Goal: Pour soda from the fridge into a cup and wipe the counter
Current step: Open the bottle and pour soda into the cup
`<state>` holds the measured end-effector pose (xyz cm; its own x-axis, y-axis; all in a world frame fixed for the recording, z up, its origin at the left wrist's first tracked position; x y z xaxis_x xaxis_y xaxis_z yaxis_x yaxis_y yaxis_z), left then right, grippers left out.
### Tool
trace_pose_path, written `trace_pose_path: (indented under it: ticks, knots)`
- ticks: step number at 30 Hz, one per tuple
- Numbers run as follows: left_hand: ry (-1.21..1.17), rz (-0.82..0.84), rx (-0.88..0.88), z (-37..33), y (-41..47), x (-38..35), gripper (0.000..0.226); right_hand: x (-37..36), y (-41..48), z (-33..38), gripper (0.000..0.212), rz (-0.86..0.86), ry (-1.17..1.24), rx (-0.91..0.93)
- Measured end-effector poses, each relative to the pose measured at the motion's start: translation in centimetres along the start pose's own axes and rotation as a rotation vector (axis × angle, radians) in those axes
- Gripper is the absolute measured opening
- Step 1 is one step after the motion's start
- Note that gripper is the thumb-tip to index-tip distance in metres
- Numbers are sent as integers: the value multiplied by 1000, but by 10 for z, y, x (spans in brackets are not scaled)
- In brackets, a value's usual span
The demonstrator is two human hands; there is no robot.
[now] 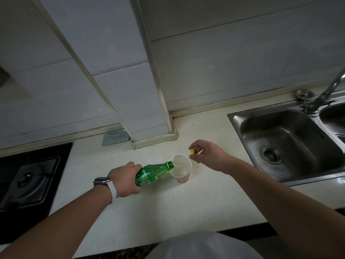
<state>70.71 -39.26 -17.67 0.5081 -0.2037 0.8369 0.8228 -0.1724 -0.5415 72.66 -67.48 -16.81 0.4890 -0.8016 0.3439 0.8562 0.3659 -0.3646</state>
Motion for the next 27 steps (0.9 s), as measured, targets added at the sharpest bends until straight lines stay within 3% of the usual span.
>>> trace_pose_path:
  ticks: [27]
  knots:
    - [99, -19, 8, -6, -13, 18, 53, -8, 1, -14, 23, 9, 8, -33]
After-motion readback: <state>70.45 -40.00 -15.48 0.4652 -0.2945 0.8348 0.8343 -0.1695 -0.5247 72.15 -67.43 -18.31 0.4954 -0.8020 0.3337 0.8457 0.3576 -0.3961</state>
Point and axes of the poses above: each hand's wrist, its own y-axis towards the middle knuckle, its own x-axis out of the back of the hand, z = x × y, the point moved 8 cm from there along y, towards the middle knuckle, and after that the axes turned 9 degrees about z, right-handed, at the moved point
